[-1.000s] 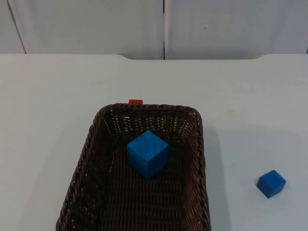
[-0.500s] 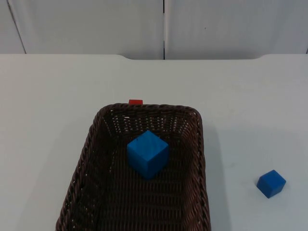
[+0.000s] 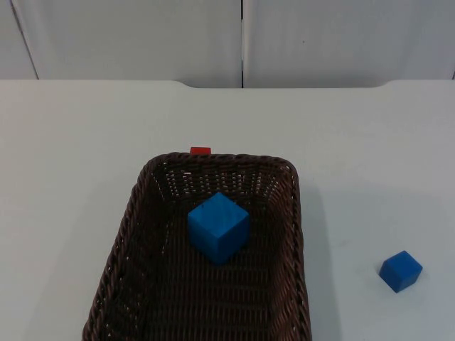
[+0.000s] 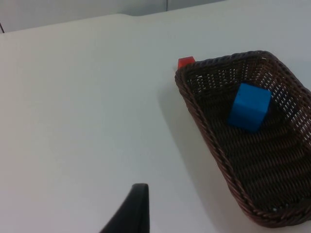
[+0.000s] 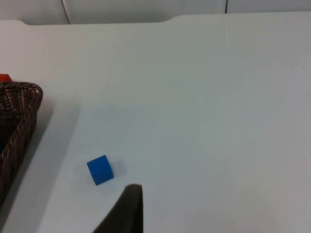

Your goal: Pick up the basket with the left hand and place the largest block into the basket with the right hand.

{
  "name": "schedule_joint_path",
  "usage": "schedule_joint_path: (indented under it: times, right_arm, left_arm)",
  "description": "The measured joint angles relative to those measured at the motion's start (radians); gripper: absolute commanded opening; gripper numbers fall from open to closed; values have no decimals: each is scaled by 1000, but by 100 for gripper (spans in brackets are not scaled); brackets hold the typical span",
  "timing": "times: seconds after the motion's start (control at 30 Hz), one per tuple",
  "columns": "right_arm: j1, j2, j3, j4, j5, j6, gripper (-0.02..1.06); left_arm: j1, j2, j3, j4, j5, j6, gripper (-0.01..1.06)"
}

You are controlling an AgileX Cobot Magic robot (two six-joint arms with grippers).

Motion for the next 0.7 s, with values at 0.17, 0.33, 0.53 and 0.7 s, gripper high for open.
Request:
schedule_joint_path:
  times: [0.17,0.33,0.53,0.7]
  right_arm:
    - [0,0,0,0,0,0,105]
    - [0,0,0,0,0,0,105]
    - [0,0,0,0,0,0,105]
    - [0,0,0,0,0,0,105]
  left_arm:
    - [41,0,0,0,0,0,105]
    - [104,0,0,0,0,0,105]
    - [189,0,0,0,0,0,105]
    - [247,0,0,0,0,0,105]
